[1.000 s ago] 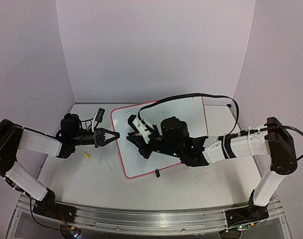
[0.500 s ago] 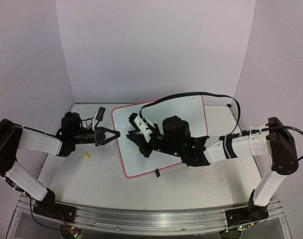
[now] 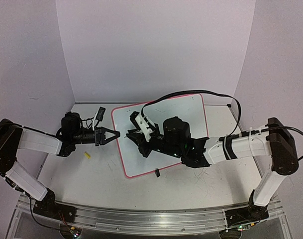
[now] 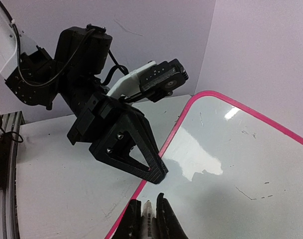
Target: Write a sentence on the whiteboard
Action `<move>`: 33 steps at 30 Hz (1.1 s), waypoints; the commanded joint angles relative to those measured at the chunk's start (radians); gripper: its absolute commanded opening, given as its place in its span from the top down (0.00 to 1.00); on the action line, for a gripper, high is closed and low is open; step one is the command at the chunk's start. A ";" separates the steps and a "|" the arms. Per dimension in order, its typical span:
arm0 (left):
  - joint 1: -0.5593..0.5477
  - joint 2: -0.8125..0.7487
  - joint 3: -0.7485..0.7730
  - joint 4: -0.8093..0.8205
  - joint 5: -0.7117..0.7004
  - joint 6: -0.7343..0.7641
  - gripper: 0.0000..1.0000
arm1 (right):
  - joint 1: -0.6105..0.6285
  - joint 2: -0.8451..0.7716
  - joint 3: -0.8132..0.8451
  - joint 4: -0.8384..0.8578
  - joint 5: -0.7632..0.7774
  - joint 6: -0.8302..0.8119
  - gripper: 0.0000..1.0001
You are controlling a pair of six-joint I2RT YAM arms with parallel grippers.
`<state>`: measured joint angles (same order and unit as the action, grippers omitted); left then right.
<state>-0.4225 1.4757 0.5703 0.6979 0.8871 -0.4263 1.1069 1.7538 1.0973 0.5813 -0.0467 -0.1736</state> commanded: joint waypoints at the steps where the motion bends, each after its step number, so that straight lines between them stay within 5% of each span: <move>1: -0.007 0.013 0.049 -0.002 -0.011 0.037 1.00 | 0.004 0.000 -0.014 0.079 0.030 0.036 1.00; 33: -0.007 0.014 0.060 -0.018 -0.013 0.033 1.00 | 0.003 0.032 0.005 0.068 -0.041 0.025 1.00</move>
<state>-0.4225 1.4784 0.5873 0.6792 0.8875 -0.4267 1.1069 1.7712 1.0878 0.6060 -0.0507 -0.1421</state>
